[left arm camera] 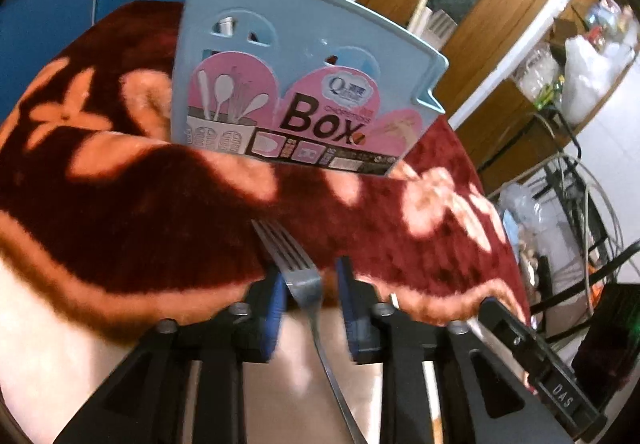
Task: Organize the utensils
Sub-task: 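Grasp the silver fork with the left tool while the right tool grasps the white chopstick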
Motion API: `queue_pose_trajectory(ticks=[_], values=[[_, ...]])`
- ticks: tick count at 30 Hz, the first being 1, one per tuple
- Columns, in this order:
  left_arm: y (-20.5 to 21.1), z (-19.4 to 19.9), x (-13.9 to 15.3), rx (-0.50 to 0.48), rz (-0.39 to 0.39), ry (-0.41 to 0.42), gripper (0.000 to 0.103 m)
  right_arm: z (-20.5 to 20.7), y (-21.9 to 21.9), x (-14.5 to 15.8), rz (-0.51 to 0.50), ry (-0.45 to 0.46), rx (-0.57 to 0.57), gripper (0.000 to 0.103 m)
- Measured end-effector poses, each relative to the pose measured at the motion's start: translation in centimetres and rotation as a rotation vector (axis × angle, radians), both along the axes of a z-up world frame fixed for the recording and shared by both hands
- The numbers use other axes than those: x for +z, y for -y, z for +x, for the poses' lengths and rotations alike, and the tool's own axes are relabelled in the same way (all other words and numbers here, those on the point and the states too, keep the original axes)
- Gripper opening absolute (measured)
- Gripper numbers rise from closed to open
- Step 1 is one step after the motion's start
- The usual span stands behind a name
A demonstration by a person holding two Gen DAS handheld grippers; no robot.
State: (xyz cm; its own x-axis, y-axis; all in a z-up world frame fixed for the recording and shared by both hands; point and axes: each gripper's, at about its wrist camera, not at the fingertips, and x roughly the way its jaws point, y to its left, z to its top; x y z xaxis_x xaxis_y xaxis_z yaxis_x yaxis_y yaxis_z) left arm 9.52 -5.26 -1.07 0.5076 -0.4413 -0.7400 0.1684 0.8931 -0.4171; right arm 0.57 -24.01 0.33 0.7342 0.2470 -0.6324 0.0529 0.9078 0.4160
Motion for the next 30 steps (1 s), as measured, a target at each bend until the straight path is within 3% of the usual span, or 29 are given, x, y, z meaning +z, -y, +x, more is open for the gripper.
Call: queue_pose_trajectory(ticks=[9,20,30], values=[[-1.6,-1.5,0.4,0.029,-0.05,0.036,0.009,0.3,-1.2,0.4,-0.023,-0.014,0.028,0.023],[-4.7,-4.8,3.9,0.105,0.101,0.206,0.008,1.0,-4.5,1.1,-0.064,-0.049,0.111,0.024],[-6.5,-7.5,6.0,0.143,0.176,0.351,0.007,2.1,-7.1,0.0,-0.058,-0.154,0.21,0.024]])
